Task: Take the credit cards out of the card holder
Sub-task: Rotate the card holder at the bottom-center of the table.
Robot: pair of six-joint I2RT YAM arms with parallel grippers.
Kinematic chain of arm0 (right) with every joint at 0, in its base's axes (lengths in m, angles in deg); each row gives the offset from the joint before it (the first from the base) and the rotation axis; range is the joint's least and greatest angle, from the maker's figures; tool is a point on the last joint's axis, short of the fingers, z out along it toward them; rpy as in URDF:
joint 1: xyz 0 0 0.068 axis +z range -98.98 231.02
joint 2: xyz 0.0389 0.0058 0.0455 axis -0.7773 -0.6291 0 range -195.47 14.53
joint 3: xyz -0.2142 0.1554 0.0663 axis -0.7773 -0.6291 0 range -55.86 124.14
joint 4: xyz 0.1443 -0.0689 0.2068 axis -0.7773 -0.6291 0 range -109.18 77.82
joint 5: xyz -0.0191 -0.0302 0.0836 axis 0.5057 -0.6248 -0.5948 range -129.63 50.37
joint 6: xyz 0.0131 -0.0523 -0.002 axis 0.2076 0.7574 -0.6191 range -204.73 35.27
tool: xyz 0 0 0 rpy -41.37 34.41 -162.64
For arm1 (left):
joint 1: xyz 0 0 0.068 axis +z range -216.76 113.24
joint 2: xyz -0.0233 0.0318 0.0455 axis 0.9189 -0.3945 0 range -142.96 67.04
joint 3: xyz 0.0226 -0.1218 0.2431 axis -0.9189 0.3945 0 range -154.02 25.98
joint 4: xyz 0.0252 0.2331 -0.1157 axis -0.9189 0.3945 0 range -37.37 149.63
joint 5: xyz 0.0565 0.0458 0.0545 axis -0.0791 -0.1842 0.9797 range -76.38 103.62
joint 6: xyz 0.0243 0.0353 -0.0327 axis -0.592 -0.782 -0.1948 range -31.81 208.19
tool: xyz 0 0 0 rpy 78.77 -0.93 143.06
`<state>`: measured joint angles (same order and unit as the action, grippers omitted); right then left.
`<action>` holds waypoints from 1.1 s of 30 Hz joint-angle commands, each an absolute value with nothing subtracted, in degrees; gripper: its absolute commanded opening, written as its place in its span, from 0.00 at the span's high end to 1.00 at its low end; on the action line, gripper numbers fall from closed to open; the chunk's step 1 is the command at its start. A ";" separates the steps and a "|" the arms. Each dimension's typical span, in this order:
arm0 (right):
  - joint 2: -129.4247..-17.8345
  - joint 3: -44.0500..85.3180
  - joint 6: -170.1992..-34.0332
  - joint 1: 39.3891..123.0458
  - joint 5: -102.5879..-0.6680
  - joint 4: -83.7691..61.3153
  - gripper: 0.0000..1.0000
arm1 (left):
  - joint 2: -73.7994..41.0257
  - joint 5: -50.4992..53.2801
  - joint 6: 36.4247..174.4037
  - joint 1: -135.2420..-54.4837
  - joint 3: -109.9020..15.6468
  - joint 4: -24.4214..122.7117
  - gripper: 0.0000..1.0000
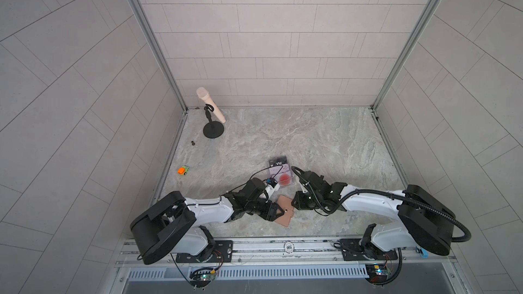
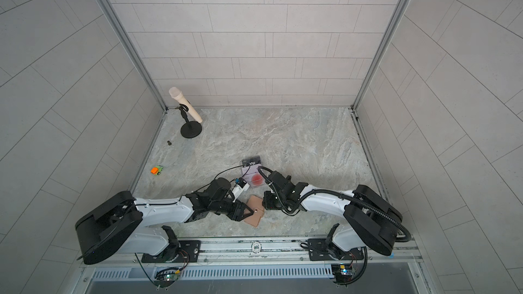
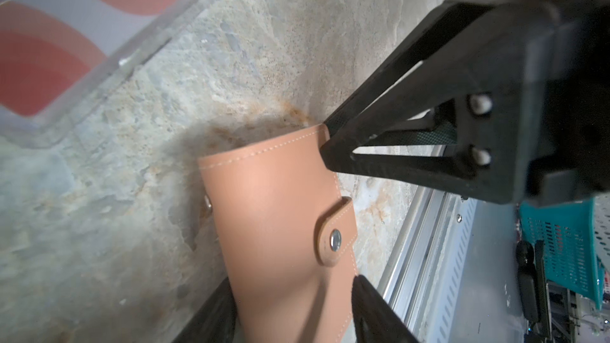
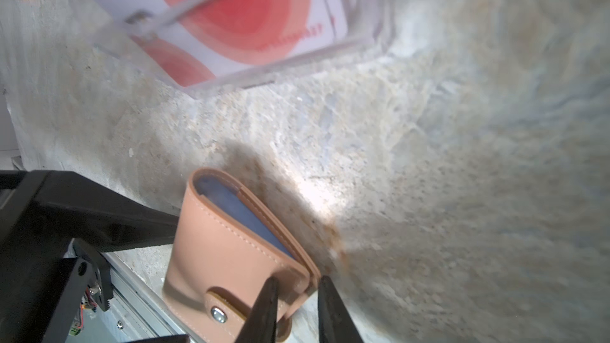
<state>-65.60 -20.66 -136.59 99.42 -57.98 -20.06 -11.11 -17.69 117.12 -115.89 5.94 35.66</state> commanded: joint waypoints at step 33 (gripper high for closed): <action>-64.27 -30.04 -143.34 100.49 -64.38 -11.11 0.66 | -10.72 -19.21 130.54 -116.27 13.36 25.19 0.43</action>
